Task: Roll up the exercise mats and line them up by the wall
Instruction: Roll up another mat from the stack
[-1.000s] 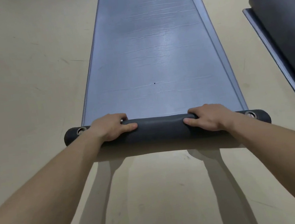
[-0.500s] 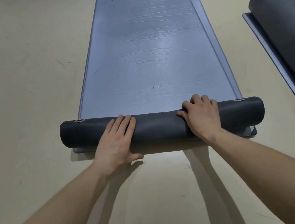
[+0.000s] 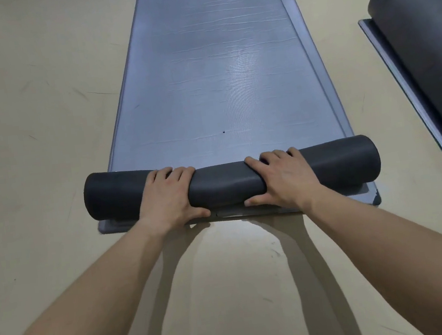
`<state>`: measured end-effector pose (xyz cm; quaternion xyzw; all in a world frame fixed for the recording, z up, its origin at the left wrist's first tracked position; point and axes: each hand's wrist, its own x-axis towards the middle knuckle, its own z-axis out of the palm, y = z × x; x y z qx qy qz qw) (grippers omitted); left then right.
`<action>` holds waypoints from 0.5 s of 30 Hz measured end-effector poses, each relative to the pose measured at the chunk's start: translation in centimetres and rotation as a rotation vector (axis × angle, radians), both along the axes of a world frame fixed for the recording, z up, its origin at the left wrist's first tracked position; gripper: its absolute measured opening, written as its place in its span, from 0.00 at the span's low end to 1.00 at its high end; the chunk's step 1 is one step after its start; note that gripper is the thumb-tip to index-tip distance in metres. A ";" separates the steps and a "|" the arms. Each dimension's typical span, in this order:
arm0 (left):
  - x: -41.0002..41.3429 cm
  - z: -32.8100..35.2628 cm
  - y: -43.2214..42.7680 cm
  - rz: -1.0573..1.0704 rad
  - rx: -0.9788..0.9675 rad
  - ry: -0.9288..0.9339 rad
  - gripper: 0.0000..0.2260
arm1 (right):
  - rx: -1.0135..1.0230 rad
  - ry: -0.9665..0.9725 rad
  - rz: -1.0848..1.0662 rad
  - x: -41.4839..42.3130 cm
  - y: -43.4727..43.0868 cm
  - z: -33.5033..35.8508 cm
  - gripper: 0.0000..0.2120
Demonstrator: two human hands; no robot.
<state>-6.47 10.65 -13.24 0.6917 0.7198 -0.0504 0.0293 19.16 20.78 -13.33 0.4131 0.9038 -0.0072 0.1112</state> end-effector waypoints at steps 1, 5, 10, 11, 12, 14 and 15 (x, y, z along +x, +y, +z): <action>0.1 0.5 0.2 0.011 -0.017 -0.012 0.42 | -0.012 -0.017 0.004 -0.1 0.3 0.4 0.46; -0.7 2.7 0.4 0.014 -0.187 -0.118 0.40 | -0.134 -0.068 0.009 -0.1 -0.1 2.5 0.44; -1.4 3.5 0.0 0.027 -0.428 -0.229 0.43 | -0.290 -0.014 -0.025 0.6 -2.4 4.7 0.43; -1.6 3.6 0.4 0.036 -0.446 -0.246 0.43 | -0.204 0.029 -0.025 0.9 -3.3 4.5 0.44; -1.7 3.7 0.9 0.051 -0.461 -0.275 0.42 | -0.100 0.066 -0.016 1.1 -4.2 4.0 0.45; -1.8 4.1 1.9 0.076 -0.494 -0.338 0.38 | 0.023 0.059 0.029 1.8 -5.4 2.5 0.50; -1.9 4.1 2.1 0.079 -0.505 -0.351 0.37 | 0.019 0.026 0.048 1.9 -5.4 2.0 0.53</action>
